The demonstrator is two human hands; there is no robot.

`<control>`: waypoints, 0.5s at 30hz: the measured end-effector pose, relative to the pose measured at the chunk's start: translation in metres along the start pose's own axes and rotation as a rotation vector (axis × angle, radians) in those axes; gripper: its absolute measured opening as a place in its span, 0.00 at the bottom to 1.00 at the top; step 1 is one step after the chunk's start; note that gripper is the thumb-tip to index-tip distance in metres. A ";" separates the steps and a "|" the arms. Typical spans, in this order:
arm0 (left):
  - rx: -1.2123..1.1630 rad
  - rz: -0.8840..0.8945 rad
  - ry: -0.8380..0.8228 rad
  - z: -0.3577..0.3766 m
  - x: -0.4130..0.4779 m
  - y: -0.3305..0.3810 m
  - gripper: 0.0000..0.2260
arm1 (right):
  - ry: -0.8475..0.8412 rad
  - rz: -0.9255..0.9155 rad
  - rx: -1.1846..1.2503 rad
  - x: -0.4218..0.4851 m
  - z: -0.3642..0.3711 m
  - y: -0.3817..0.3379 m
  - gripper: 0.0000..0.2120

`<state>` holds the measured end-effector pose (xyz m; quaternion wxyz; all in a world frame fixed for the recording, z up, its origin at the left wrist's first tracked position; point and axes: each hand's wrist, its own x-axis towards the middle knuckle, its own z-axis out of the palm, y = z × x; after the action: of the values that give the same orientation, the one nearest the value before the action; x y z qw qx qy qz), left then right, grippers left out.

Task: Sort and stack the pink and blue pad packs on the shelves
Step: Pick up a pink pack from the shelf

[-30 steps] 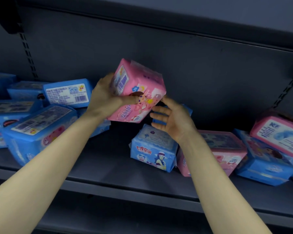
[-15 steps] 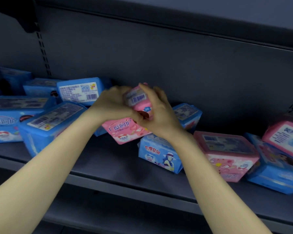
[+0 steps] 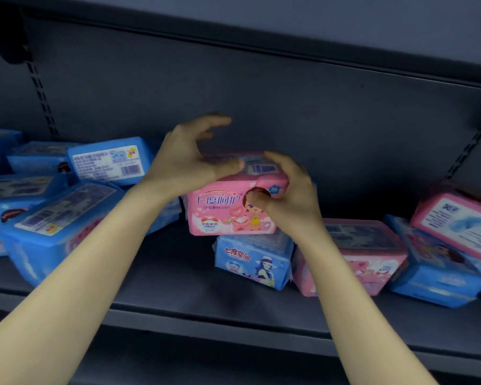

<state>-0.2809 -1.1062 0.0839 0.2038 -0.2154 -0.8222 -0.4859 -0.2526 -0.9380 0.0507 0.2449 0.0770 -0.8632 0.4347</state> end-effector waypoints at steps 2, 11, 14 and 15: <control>-0.059 -0.010 0.034 0.006 0.001 -0.004 0.28 | -0.009 0.027 -0.051 -0.002 -0.005 0.003 0.28; -0.315 -0.174 0.095 0.007 -0.015 -0.026 0.34 | -0.083 0.023 -0.243 -0.001 -0.006 0.000 0.25; -0.313 -0.220 0.050 0.011 -0.030 -0.038 0.40 | -0.115 -0.013 -0.326 0.001 -0.006 -0.004 0.26; -0.289 -0.255 0.030 0.013 -0.034 -0.042 0.43 | -0.123 -0.025 -0.353 0.002 -0.005 -0.006 0.26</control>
<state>-0.2773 -1.1187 0.0297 0.1199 -0.1291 -0.7614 -0.6239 -0.2502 -0.9373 0.0583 0.2070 0.0701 -0.9384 0.2678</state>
